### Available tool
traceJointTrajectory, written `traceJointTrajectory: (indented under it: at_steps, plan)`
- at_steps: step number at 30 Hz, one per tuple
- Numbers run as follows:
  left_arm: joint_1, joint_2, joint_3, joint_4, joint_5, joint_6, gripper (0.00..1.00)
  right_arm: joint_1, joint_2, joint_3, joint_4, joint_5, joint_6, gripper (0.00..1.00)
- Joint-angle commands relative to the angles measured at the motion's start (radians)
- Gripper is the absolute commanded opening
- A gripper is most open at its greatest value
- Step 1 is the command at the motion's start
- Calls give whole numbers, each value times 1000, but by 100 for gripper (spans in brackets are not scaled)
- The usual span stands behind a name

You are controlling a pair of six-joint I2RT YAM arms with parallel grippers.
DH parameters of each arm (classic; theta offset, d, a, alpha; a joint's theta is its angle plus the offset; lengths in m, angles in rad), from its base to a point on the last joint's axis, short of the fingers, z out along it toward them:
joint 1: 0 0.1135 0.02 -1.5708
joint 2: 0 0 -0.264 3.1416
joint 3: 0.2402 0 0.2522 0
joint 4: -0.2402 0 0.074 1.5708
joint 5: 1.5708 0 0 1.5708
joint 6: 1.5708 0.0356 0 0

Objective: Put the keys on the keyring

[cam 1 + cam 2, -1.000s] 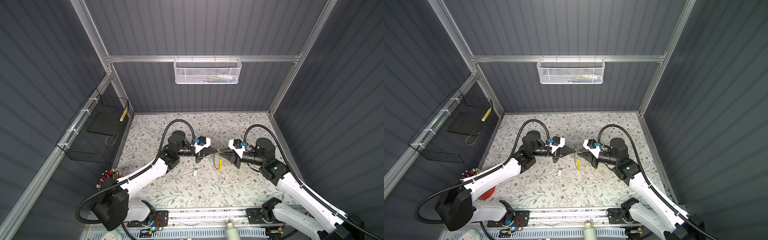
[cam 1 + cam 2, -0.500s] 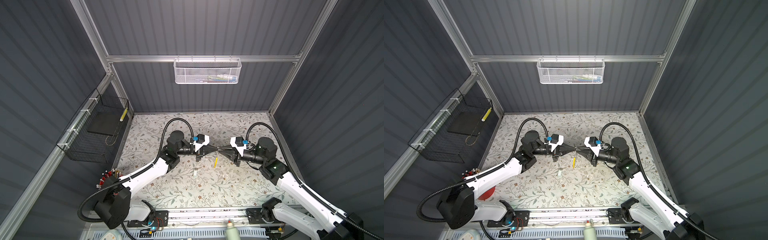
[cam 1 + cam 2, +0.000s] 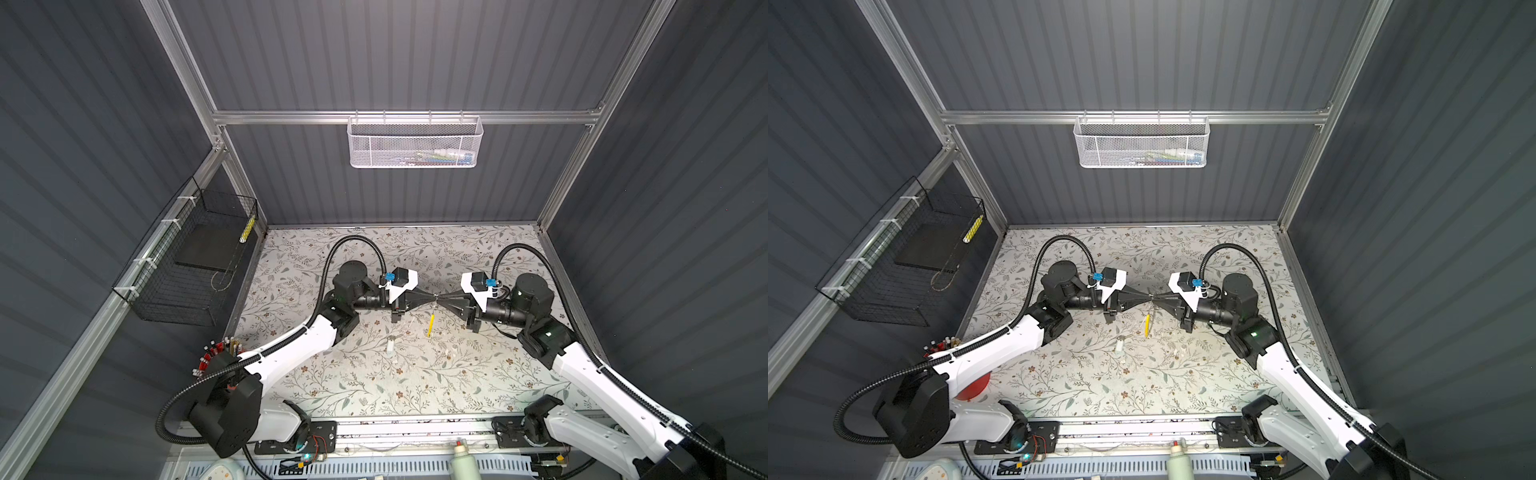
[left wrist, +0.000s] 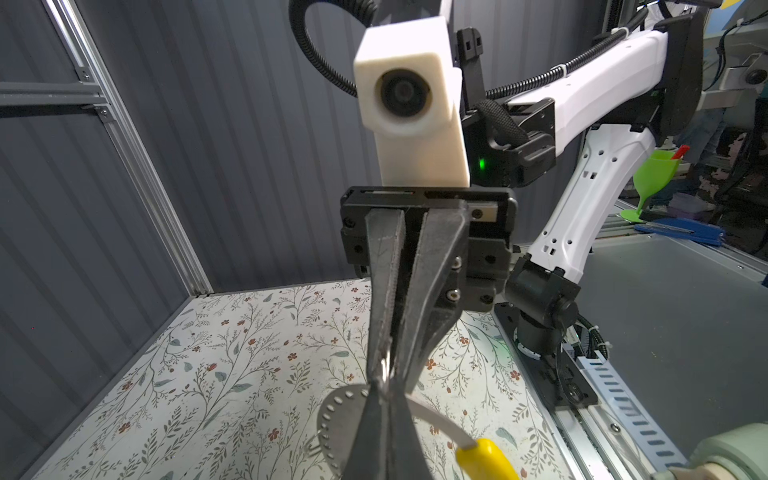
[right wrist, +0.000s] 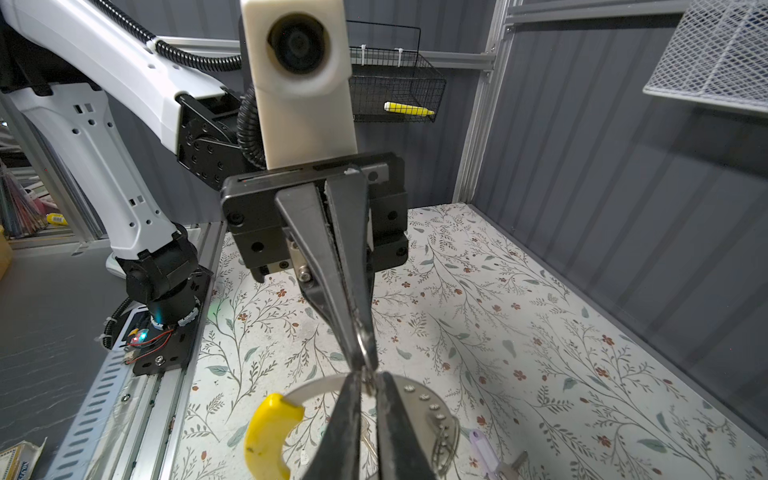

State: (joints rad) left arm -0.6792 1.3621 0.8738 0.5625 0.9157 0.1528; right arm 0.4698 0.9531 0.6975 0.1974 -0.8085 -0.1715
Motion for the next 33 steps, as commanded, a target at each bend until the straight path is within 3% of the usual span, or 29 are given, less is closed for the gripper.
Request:
traceJointTrajectory:
  at_steps: [1, 14, 20, 28, 33]
  plan:
    - [1, 6, 3, -11, 23, 18, 0, 3, 4, 10, 23, -31, 10, 8]
    - [1, 1, 27, -131, -3, 112, 0, 2, 15, 23, -21, -25, -15, 0]
    - [0, -31, 36, -207, -89, 165, 28, 2, 19, 46, -119, 19, -80, 0]
    - [-17, -88, 88, -454, -270, 380, 30, 29, 59, 140, -351, 159, -231, 0]
    - [-30, -92, 119, -546, -309, 461, 29, 85, 98, 196, -453, 286, -309, 0]
